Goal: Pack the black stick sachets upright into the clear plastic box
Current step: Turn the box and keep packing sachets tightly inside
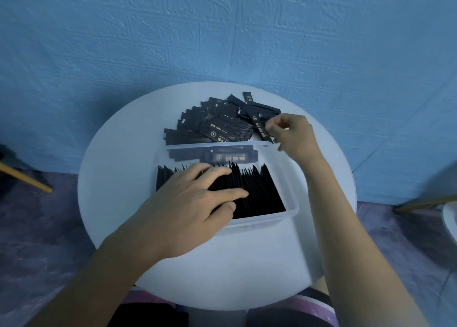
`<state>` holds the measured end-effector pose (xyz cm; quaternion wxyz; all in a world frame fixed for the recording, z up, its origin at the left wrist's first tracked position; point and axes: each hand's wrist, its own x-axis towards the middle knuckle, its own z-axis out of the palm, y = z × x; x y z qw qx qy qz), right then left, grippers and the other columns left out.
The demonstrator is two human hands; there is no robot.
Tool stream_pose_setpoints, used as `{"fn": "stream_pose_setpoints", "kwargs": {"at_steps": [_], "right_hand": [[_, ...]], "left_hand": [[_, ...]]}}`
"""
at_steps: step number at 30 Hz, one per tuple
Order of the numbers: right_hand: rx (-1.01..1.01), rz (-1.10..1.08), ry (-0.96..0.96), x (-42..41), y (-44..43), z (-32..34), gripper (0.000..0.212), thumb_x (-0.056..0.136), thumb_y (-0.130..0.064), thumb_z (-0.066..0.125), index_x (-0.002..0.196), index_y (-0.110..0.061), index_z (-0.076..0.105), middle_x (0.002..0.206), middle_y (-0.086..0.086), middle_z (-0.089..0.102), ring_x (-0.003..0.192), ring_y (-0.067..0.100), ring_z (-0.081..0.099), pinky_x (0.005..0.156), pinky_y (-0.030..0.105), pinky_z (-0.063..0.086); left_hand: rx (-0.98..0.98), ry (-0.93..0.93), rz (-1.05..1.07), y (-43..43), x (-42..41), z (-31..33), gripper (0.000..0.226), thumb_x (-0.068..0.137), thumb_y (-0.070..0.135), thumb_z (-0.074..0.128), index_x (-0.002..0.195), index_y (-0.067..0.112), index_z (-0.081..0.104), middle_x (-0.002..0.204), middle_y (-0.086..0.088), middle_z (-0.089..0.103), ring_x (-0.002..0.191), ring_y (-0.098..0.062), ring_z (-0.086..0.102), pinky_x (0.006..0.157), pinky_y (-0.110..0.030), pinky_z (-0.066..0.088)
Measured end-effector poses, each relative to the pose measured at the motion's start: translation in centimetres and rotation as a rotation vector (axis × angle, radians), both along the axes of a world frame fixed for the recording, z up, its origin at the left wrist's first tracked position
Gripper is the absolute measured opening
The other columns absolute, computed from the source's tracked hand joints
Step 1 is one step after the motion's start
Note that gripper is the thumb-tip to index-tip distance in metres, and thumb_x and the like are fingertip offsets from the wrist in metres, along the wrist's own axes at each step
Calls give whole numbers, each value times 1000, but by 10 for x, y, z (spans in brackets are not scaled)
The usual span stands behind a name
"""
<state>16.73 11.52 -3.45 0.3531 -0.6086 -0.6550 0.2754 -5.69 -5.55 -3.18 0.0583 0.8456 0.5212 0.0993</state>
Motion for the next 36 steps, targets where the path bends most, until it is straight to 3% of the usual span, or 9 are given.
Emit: {"fn": "stream_pose_setpoints", "kwargs": {"at_steps": [2, 5, 9, 16, 20, 29, 36], "right_hand": [[24, -35, -151, 5, 16, -20, 18, 91, -30, 70, 107, -23, 72, 107, -5, 72, 99, 22, 65, 88, 34, 51], [120, -3, -328, 5, 36, -31, 49, 93, -36, 67, 136, -14, 59, 137, 5, 59, 131, 31, 45, 108, 36, 34], [10, 130, -516, 5, 51, -42, 62, 103, -41, 50, 156, -13, 34, 161, 13, 30, 150, 37, 20, 122, 46, 19], [120, 178, -560, 9, 24, -46, 42, 98, -29, 55, 139, -22, 57, 131, 5, 64, 121, 36, 53, 103, 40, 41], [140, 153, -549, 13, 5, -39, 38, 94, -24, 59, 133, -23, 62, 120, 10, 68, 109, 38, 57, 87, 36, 44], [56, 100, -430, 9, 1, -26, 27, 91, -28, 68, 118, -23, 70, 106, 5, 74, 100, 30, 63, 81, 32, 44], [-6, 73, -262, 13, -4, -20, 25, 95, -17, 60, 114, -27, 71, 99, -1, 74, 91, 24, 62, 78, 32, 44]], "left_hand": [[16, -6, 4, 0, 0, -2, 47, 101, 46, 27, 136, 50, 58, 148, 9, 49, 131, -19, 42, 105, -44, 42], [21, -14, 7, 1, 0, -3, 46, 101, 46, 27, 136, 51, 57, 149, 9, 48, 132, -19, 41, 106, -44, 42], [34, -16, 6, 1, -1, -4, 46, 101, 46, 28, 136, 51, 56, 150, 8, 48, 132, -19, 41, 105, -45, 43], [38, -34, 11, 0, -1, -5, 47, 100, 45, 27, 136, 50, 58, 150, 7, 50, 132, -20, 43, 106, -43, 41], [34, -32, 7, -1, -1, -5, 48, 101, 46, 26, 137, 51, 57, 151, 9, 47, 133, -18, 40, 107, -42, 39], [16, -31, 11, -1, 0, -3, 49, 101, 48, 23, 138, 52, 55, 152, 10, 46, 134, -17, 38, 109, -41, 37], [0, -30, 9, 0, 0, -2, 50, 100, 49, 22, 139, 53, 54, 153, 11, 44, 136, -15, 35, 111, -41, 35]]}}
